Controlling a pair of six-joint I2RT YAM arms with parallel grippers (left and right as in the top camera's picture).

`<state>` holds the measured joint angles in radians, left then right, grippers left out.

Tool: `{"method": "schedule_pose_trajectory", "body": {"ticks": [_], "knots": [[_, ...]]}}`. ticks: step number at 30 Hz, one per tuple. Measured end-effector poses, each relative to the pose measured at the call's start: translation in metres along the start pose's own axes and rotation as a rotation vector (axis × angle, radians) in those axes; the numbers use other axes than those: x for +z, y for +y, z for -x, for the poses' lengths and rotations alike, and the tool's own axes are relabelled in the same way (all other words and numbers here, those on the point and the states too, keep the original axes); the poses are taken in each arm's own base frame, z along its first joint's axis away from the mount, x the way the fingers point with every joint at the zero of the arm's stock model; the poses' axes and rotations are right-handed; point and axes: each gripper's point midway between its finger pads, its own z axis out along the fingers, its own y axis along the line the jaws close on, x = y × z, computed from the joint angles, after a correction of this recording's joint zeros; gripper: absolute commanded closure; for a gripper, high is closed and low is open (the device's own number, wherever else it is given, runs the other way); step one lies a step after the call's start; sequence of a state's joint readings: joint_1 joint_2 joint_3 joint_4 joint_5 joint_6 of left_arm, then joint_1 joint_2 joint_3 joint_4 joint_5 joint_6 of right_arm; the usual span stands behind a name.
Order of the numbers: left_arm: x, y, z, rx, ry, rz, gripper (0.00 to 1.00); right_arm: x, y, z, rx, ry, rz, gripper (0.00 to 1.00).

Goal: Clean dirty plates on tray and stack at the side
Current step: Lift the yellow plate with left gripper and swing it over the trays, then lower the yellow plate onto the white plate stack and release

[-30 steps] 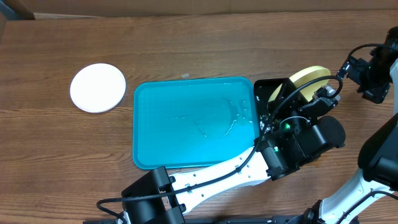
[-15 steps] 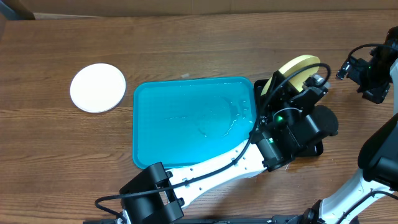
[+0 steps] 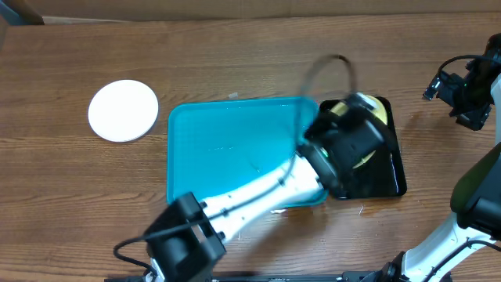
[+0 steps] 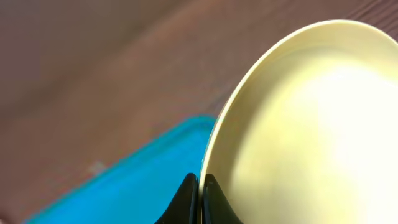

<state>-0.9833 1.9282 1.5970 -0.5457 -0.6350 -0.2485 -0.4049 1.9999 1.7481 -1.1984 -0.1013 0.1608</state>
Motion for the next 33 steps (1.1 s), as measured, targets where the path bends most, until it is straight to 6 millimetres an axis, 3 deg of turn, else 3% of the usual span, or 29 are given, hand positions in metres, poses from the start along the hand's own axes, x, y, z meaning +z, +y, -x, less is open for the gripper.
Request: {"method": "schedule_pose_trajectory", "body": {"ticks": [6, 10, 13, 15, 20, 25, 28, 33], "knots": [[0.043, 0.069, -0.007, -0.341, 0.161, -0.178, 0.96, 0.0, 0.0, 0.0, 0.0, 0.0, 0.0, 0.0], [0.063, 0.143, -0.017, -0.569, 0.241, -0.268, 0.96, 0.0, 0.0, 0.0, 0.0, 0.001, 0.0, 0.0], [0.072, 0.203, -0.041, -0.705, 0.304, -0.242, 0.96, 0.0, 0.0, 0.0, 0.0, 0.0, 0.0, 0.0], [0.073, 0.245, -0.067, -0.799, 0.364, -0.195, 0.96, 0.0, 0.0, 0.0, 0.0, 0.001, 0.0, 0.0], [0.061, 0.342, -0.133, -1.023, 0.465, -0.047, 0.96, 0.0, 0.0, 0.0, 0.0, 0.001, 0.001, 0.0], [0.028, 0.44, -0.21, -1.244, 0.513, 0.177, 0.96, 0.0, 0.0, 0.0, 0.0, 0.0, 0.0, 0.0], [0.006, 0.483, -0.246, -1.346, 0.505, 0.286, 0.96, 0.0, 0.0, 0.0, 0.0, 0.0, 0.001, 0.0], [-0.027, 0.53, -0.292, -1.476, 0.479, 0.422, 0.96, 0.0, 0.0, 0.0, 0.0, 0.001, 0.003, 0.0]]}}
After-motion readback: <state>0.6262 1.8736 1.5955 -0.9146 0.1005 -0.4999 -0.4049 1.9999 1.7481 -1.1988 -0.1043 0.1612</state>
